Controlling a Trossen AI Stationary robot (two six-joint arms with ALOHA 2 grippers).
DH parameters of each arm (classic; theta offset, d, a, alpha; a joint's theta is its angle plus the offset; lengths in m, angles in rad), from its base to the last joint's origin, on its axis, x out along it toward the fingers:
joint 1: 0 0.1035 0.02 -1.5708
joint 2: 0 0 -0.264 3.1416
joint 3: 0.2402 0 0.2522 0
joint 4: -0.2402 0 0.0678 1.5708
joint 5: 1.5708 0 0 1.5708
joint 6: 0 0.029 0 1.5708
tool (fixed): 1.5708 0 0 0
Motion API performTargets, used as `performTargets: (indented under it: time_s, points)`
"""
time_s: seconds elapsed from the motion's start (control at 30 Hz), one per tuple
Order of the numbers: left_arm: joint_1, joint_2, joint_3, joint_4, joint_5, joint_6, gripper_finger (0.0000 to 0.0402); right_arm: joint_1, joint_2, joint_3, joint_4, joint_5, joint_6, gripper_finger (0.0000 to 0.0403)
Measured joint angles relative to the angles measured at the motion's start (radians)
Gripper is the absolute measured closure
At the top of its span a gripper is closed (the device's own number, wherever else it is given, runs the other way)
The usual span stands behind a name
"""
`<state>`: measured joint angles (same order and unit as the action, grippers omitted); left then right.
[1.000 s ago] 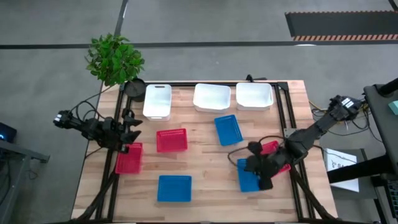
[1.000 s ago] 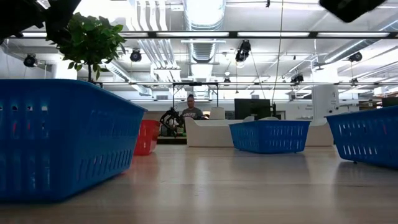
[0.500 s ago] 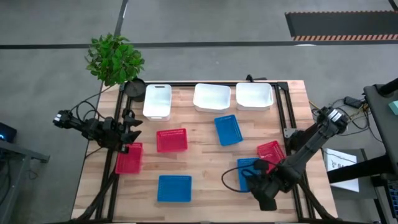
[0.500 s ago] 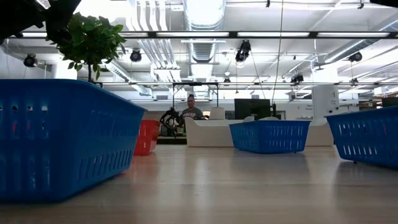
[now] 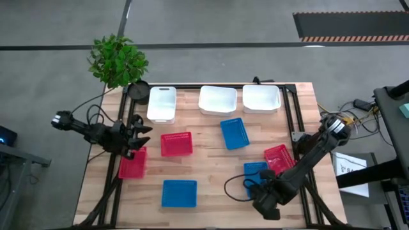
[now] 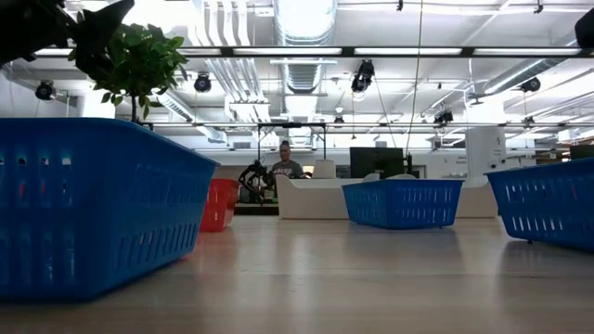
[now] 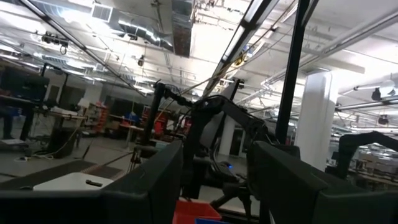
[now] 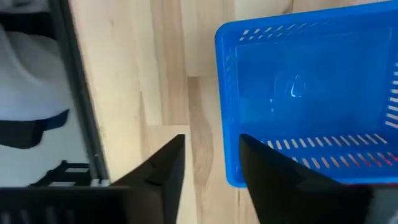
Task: Stack baskets by color
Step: Stack the bottom right blue bin on the top blue bin
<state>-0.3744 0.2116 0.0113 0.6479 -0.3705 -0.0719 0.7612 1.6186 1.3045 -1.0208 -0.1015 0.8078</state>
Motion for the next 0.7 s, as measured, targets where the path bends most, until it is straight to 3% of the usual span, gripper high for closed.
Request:
performTargets:
  time_s: [0.17, 0.33, 0.5, 0.7]
  points:
    - [0.000, 0.005, 0.000, 0.003, 0.000, 0.000, 0.0217, 0.000, 0.063, 0.000, 0.000, -0.001, -0.041, 0.0223]
    - [0.000, 0.002, 0.000, 0.004, 0.000, 0.000, 0.0217, 0.000, 0.126, 0.000, 0.000, -0.001, -0.050, 0.0223]
    - [0.000, 0.004, 0.000, 0.003, 0.000, 0.000, 0.0217, 0.000, 0.150, 0.000, -0.003, 0.004, -0.053, 0.0249]
    - [0.000, 0.004, 0.000, 0.002, 0.000, 0.000, 0.0217, 0.000, 0.141, 0.000, -0.004, 0.022, -0.051, 0.0315]
